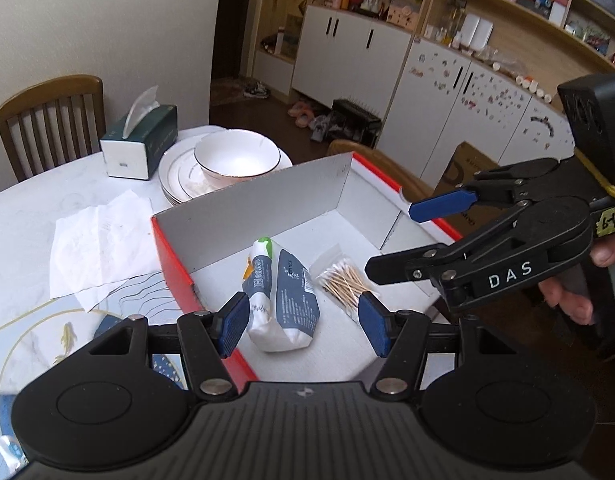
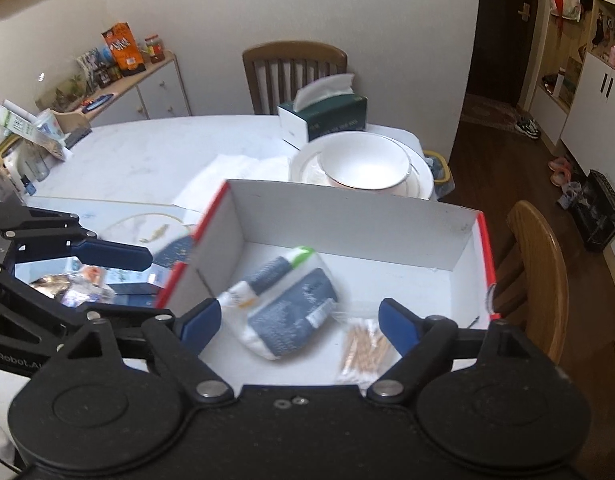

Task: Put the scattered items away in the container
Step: 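Withdraw both tools from the box and reach toward the remaining items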

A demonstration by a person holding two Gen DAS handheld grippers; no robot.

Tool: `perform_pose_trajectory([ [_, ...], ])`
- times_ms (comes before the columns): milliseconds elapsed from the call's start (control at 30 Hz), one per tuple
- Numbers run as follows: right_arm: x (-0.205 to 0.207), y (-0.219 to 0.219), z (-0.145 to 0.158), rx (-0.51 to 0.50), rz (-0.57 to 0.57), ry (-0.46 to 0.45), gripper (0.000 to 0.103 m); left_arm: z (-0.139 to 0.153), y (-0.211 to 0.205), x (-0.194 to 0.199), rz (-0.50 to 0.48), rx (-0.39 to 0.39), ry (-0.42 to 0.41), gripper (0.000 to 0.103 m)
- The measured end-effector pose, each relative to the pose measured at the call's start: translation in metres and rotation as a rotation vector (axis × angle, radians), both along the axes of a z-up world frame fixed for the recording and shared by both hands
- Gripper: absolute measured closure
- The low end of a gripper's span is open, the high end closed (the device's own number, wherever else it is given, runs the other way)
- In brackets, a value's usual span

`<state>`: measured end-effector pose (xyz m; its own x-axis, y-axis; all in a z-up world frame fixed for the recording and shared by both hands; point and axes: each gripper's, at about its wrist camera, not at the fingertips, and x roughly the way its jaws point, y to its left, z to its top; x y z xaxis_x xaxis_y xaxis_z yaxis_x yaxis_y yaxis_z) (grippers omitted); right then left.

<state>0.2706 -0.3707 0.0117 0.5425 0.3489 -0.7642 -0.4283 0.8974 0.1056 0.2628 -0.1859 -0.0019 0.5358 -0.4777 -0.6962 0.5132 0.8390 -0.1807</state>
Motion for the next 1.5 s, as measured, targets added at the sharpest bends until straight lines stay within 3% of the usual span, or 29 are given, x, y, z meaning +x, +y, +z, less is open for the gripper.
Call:
perform_pose_trajectory([
  [267,-0.031,0.028,0.007,0.028,-0.018,-0.020,0.012,0.008,0.042,-0.031,0.027,-0.022,-0.037,0.044],
  [367,-0.045,0.044,0.006,0.024,-0.021,-0.034,0.012,0.009,0.061,-0.044,0.028,-0.031,-0.053,0.033],
  [733,-0.084,0.102,-0.002,0.031,-0.060,-0.039,0.012,0.004,0.125,-0.078,0.051,-0.067,-0.061,0.027],
  [1133,-0.105,0.154,-0.020,0.029,-0.091,-0.011,0.012,-0.015,0.193,-0.102,0.092,-0.050,-0.045,0.015],
  [1200,-0.107,0.163,-0.022,0.028,-0.087,-0.010,0.012,-0.020,0.204,-0.104,0.102,-0.054,-0.038,0.010],
  [1233,-0.108,0.167,-0.023,0.028,-0.083,-0.008,0.012,-0.022,0.208,-0.105,0.103,-0.055,-0.033,0.000],
  [1500,-0.106,0.203,-0.037,0.010,-0.066,-0.005,0.012,-0.044,0.238,-0.116,0.112,-0.010,-0.040,0.000],
])
